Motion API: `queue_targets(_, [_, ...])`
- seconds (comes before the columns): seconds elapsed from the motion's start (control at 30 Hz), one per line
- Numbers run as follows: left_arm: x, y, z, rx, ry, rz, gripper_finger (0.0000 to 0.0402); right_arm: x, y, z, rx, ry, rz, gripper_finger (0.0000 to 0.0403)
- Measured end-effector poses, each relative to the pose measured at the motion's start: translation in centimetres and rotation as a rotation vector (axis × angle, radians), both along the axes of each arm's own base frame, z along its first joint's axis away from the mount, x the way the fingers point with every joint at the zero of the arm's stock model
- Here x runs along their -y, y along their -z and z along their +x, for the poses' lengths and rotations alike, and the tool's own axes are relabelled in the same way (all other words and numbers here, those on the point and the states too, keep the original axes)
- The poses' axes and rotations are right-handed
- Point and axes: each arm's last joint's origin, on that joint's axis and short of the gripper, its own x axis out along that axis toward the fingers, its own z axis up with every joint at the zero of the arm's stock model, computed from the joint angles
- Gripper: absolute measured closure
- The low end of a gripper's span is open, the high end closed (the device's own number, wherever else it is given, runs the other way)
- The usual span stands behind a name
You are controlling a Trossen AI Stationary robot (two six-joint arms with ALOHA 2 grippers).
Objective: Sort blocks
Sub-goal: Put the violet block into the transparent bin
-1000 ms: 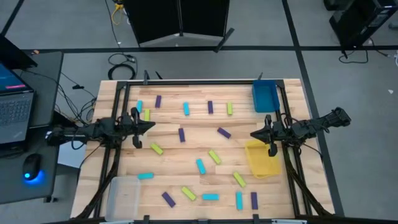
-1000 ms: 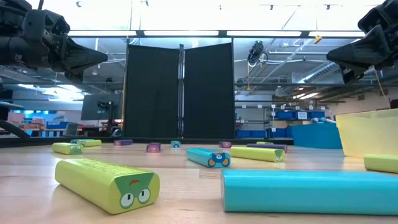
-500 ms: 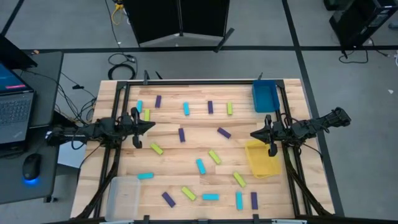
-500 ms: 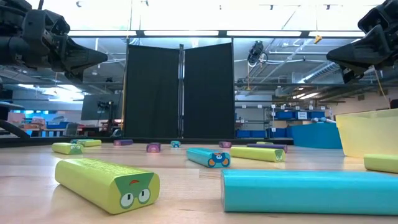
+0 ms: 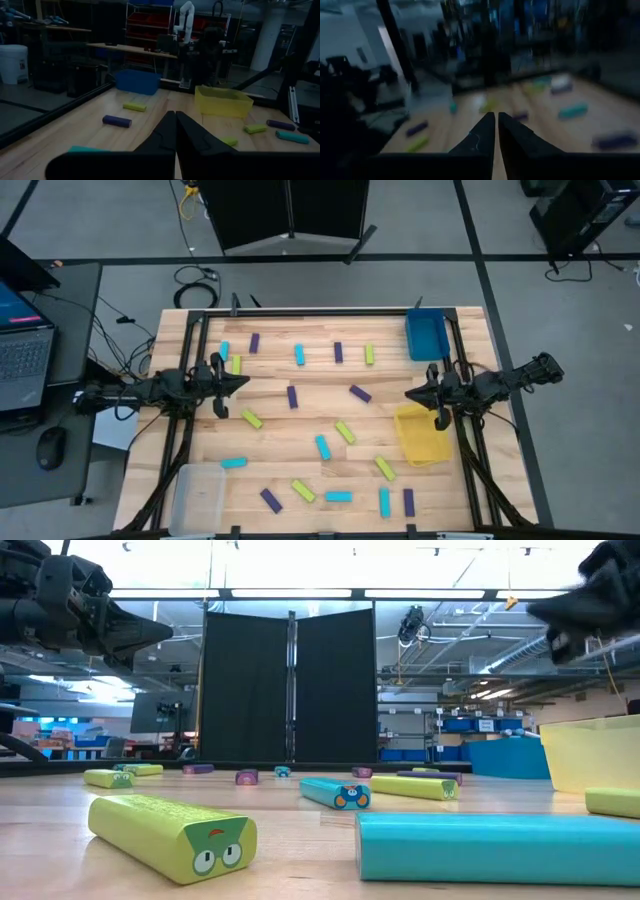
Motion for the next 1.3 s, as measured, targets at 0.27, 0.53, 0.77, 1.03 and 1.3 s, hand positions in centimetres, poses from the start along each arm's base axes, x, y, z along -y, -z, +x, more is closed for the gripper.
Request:
queue_targets(0.27, [0.0, 0.0, 0.0, 0.0, 0.0, 0.0, 0.0396, 0.5, -2.8, -0.4, 0.271, 0.14, -0.114, 0.0368])
queue_targets(0.53, [0.0, -0.9, -0.1, 0.119, 0.014, -0.108, 0.0396, 1.8, -2.9, -0.2, 0.333, 0.419, 0.317, 0.0368])
queue_targets(0.77, [0.0, -1.5, -0.2, 0.205, 0.042, -0.225, 0.0396, 1.5, -0.8, 2.9, 0.171, 0.282, 0.488, 0.0368])
queue_targets(1.03, [0.1, -1.1, -0.1, 0.184, 0.066, -0.316, 0.0396, 1.9, -2.9, 4.9, 0.359, 0.278, 0.34, 0.0368])
queue_targets(1.3, [0.3, -1.1, -0.1, 0.177, 0.147, -0.35, 0.0396, 0.8, -6.2, 11.4, 0.02, -0.058, 0.216, 0.0368])
